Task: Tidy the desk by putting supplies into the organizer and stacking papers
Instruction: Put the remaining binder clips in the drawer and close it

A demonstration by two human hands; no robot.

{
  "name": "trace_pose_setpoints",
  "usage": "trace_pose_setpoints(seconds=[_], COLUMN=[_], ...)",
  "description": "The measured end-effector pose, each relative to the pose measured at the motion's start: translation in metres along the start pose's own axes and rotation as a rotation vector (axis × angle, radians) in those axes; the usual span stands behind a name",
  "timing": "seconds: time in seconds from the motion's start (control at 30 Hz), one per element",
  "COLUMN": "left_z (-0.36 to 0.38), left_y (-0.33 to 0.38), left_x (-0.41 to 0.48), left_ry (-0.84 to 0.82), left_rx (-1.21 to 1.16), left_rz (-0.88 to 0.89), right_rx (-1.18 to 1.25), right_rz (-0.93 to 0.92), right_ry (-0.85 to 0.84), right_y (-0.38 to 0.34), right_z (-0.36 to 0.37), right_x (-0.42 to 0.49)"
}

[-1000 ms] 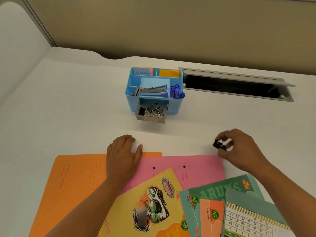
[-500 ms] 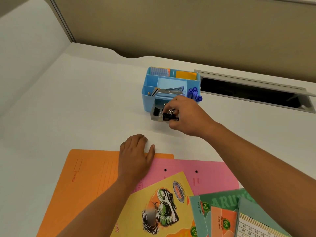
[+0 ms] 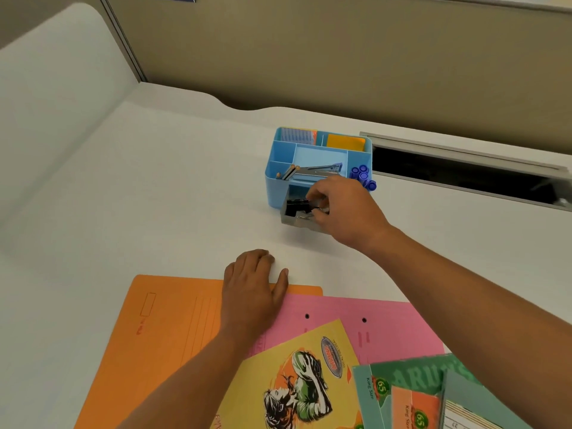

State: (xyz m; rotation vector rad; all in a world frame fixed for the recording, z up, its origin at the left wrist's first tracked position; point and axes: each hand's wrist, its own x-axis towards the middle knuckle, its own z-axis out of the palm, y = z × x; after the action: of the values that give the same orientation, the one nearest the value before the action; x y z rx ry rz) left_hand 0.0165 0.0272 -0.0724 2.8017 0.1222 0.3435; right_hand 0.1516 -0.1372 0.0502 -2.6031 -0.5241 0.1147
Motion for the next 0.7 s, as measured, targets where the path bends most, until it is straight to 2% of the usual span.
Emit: trace_pose_setpoints(seconds=[0.23,0.47,0.7], left_z=[0.000,0.001,0.002], left_y=[0.000,0.000,0.000], left_x=[0.000,0.000,0.000], left_ry=[-0.004,-0.008,0.010], left_rx=[-0.004,-0.004,0.007], left_rz=[-0.001,-0.007,0.003], right_rx=[-0.083,-0.021,-0.027], right_rz=[0.001,-0.003,0.036], right_ry=[0.023,0.039,-0.037], right_y=[0.000,-0.001,0.004], right_z=[0.001,0.017,0.030], right_x=[-0.029,-0.057,-0.069])
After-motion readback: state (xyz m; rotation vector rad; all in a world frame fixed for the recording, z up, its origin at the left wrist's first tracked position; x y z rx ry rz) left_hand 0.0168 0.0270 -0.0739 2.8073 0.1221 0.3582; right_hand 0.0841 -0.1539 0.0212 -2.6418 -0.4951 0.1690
